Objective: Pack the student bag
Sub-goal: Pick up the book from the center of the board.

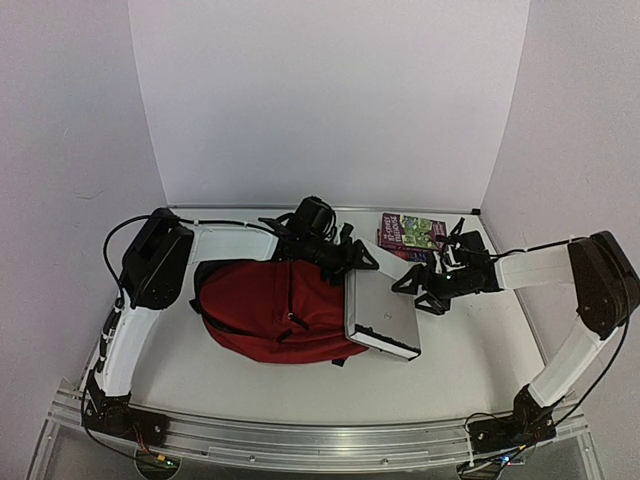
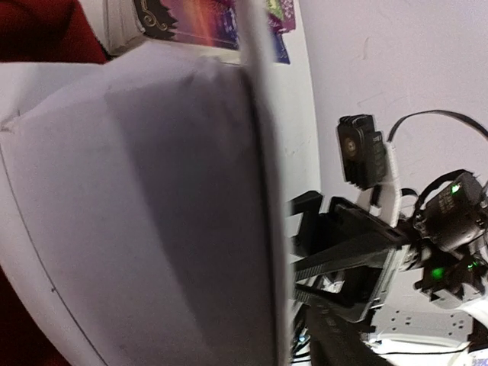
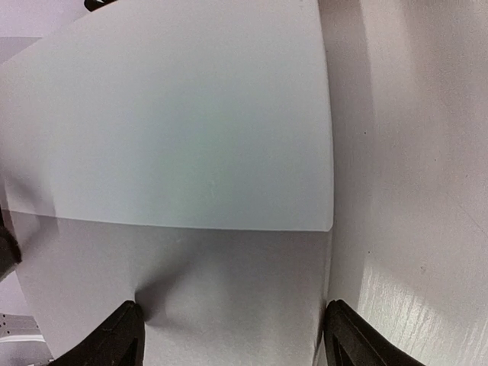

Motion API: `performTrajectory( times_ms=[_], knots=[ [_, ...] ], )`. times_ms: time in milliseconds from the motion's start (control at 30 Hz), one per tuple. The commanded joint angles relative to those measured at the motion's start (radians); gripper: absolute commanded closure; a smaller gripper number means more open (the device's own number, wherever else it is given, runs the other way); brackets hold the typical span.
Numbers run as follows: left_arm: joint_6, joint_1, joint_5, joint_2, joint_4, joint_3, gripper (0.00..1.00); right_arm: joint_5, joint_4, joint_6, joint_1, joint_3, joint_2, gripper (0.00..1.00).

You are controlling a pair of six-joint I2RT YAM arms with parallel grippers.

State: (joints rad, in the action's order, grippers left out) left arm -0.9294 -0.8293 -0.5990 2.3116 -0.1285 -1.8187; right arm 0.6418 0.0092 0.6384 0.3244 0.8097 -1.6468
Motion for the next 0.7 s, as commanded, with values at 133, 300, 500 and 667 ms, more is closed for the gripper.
performTrajectory(
  times_ms=[133,300,500,667],
  knots=[
    [0.083,-0.017,0.085,-0.089,-0.044,0.132,0.69,-0.085,0.029,0.017,0.006,0.028,0.121,0.19],
    [0.102,-0.003,0.022,-0.171,0.032,0.185,0.78,-0.126,-0.016,-0.025,0.006,0.053,0.21,0.16],
    [0.176,0.02,-0.147,-0.275,0.056,0.217,0.79,-0.068,-0.148,-0.181,0.008,0.123,0.333,0.05],
    [0.393,0.024,-0.316,-0.346,-0.079,0.243,0.78,0.032,-0.311,-0.331,0.045,0.254,0.324,0.02]
  ],
)
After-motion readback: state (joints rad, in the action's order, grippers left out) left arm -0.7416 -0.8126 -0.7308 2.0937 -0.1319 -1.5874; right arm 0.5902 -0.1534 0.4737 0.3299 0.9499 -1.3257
